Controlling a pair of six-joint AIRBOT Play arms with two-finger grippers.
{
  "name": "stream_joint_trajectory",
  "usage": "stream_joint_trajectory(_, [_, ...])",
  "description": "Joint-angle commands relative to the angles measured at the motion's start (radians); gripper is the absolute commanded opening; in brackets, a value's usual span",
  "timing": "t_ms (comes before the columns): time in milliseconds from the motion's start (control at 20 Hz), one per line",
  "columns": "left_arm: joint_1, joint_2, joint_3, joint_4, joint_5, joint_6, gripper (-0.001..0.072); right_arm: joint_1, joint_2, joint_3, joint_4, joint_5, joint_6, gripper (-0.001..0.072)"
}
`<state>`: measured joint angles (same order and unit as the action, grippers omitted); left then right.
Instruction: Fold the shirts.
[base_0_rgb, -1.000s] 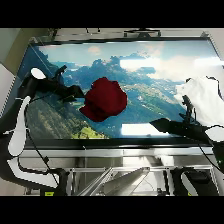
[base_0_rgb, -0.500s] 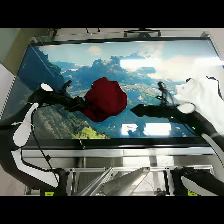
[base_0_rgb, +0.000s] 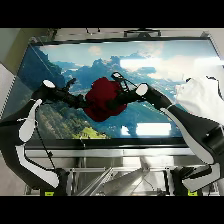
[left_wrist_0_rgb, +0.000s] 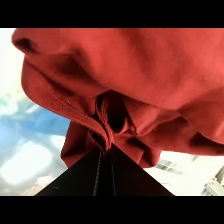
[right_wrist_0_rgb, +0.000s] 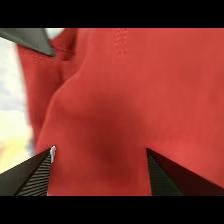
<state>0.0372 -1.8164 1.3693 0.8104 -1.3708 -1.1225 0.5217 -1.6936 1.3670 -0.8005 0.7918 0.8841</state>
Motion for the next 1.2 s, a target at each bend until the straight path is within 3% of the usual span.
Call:
stream_joint_trajectory(0, [0.0, -0.003, 0.006, -0.002, -0.017, 0.005, 0.0005, 0.061, -0.061, 0.119, -0.251, 0.04, 0.063, 0.0644])
stream_joint_trajectory(200, [0.001, -0.003, 0.006, -0.002, -0.018, 0.005, 0.0005, 0.097, -0.064, 0.119, -0.256, 0.064, 0.058, 0.064])
stream_joint_trajectory(250, [0.001, -0.003, 0.006, -0.002, -0.018, 0.005, 0.0005, 0.1, -0.069, 0.119, -0.272, 0.053, 0.058, 0.0614])
stream_joint_trajectory(300, [0.0, -0.003, 0.006, -0.003, -0.018, 0.005, 0.0006, 0.101, -0.075, 0.119, -0.299, 0.045, 0.06, 0.0484])
stream_joint_trajectory(350, [-0.002, -0.003, 0.006, -0.003, -0.018, 0.005, 0.0006, 0.099, -0.082, 0.119, -0.304, 0.037, 0.06, 0.0415])
stream_joint_trajectory(450, [-0.002, -0.003, 0.006, -0.002, -0.018, 0.005, 0.0006, 0.101, -0.092, 0.119, -0.294, 0.047, 0.109, 0.0415])
stream_joint_trajectory(500, [-0.002, -0.003, 0.006, -0.002, -0.018, 0.005, 0.0006, 0.106, -0.086, 0.121, -0.279, 0.072, 0.115, 0.0441])
stream_joint_trajectory(600, [-0.001, -0.003, 0.006, -0.002, -0.021, 0.005, 0.0006, 0.117, -0.06, 0.121, -0.281, 0.089, 0.115, 0.0653])
stream_joint_trajectory(700, [-0.002, -0.003, 0.006, -0.002, -0.032, 0.005, 0.0006, 0.125, -0.029, 0.128, -0.281, 0.063, 0.085, 0.0655])
stream_joint_trajectory(750, [-0.002, -0.003, 0.006, -0.002, -0.034, 0.005, 0.0006, 0.128, -0.024, 0.135, -0.286, 0.044, 0.064, 0.072])
stream_joint_trajectory(1150, [-0.002, -0.003, 0.006, -0.002, -0.034, 0.005, 0.0022, 0.178, -0.12, 0.142, -0.426, -0.103, 0.031, 0.0718])
